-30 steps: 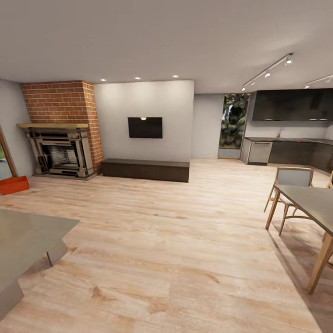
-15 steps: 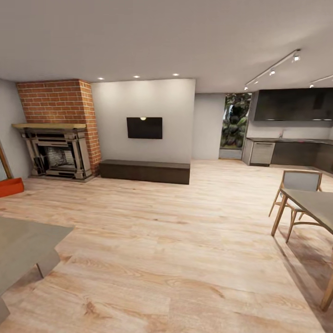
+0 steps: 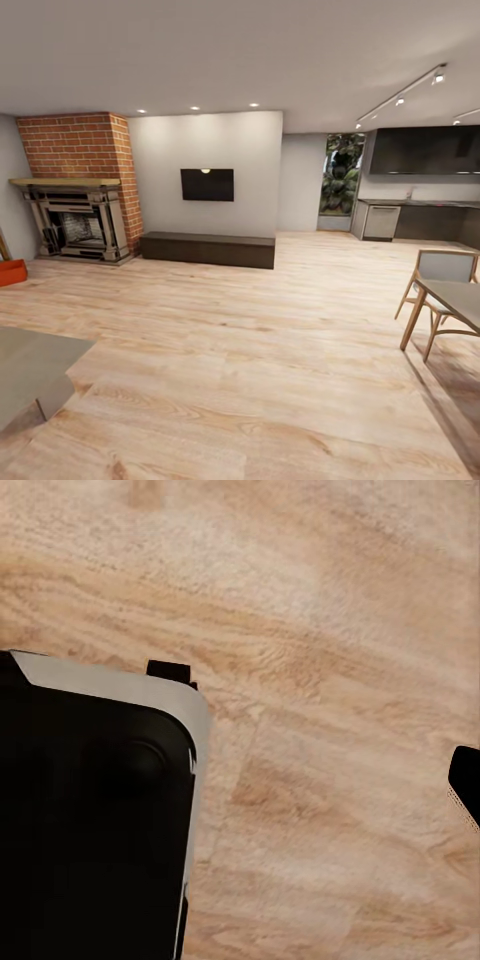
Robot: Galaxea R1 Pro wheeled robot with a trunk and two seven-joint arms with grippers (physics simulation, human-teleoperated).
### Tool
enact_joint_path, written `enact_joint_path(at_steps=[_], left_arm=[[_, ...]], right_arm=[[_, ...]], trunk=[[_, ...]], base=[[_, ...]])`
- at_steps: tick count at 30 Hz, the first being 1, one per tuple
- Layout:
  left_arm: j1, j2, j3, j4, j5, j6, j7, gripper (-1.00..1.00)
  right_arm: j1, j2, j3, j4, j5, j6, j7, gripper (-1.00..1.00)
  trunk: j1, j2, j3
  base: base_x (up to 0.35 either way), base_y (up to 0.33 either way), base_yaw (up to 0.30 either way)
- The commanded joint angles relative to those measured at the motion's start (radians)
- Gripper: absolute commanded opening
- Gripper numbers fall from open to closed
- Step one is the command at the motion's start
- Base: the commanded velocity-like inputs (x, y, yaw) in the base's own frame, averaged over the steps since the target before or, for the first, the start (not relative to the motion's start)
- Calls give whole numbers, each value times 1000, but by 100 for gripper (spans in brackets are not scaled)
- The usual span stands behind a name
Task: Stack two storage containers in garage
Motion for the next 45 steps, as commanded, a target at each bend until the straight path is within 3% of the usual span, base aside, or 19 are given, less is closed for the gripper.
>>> enact_joint_path(at_steps=[1,45], left_arm=[[-1,0,4,0,4,-1,1,100],[-1,0,4,0,4,0,1,100]], right_arm=[[-1,1,8,3,-11,-6,-1,100],[-1,-1,7,3,-17,-15,-6,100]], trunk=[[1,-1,-1],[1,-1,-1]], base=[[322,0,0],[322,0,0]])
